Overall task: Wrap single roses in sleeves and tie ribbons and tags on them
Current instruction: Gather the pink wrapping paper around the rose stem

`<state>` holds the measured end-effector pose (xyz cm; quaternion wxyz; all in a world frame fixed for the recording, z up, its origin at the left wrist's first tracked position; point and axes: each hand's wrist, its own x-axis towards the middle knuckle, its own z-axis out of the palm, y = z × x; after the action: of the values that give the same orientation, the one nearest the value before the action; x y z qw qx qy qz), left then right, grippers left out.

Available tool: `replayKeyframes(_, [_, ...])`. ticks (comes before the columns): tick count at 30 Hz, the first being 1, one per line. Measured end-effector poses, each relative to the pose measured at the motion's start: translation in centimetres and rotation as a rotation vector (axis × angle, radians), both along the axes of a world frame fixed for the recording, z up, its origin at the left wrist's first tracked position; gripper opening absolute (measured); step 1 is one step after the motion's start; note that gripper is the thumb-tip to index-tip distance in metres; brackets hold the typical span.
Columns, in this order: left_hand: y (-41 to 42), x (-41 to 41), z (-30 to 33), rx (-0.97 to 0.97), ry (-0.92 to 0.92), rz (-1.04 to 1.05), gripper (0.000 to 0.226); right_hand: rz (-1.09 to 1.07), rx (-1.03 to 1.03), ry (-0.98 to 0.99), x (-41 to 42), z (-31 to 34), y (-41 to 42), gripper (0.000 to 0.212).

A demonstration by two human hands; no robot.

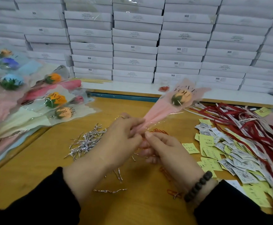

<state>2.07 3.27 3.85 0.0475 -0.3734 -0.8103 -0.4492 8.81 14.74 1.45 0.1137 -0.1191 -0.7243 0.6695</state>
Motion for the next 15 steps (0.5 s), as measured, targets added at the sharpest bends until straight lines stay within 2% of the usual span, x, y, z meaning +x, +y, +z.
replayKeyframes(3, [0.9, 2.1, 0.4, 0.170, -0.301, -0.083, 0.036, -0.015, -0.149, 0.037, 0.0, -0.3, 0.3, 0.022])
replayKeyframes(7, [1.9, 4.1, 0.3, 0.380, -0.725, -0.138, 0.023, -0.067, -0.237, 0.025, -0.2, -0.9, 0.6, 0.016])
replayKeyframes(10, [1.8, 4.0, -0.4, 0.419, -0.823, -0.131, 0.018, -0.063, -0.280, 0.009, 0.0, -0.9, 0.9, 0.015])
replayKeyframes(13, [0.9, 2.8, -1.3, 0.457, -0.849, -0.042, 0.022, -0.045, -0.279, -0.001, 0.2, -0.8, 1.4, 0.019])
replayKeyframes(15, [0.3, 2.1, -1.7, 0.445, -0.889, -0.058, 0.027, 0.003, -0.274, -0.011, 0.4, -0.7, 1.5, 0.018])
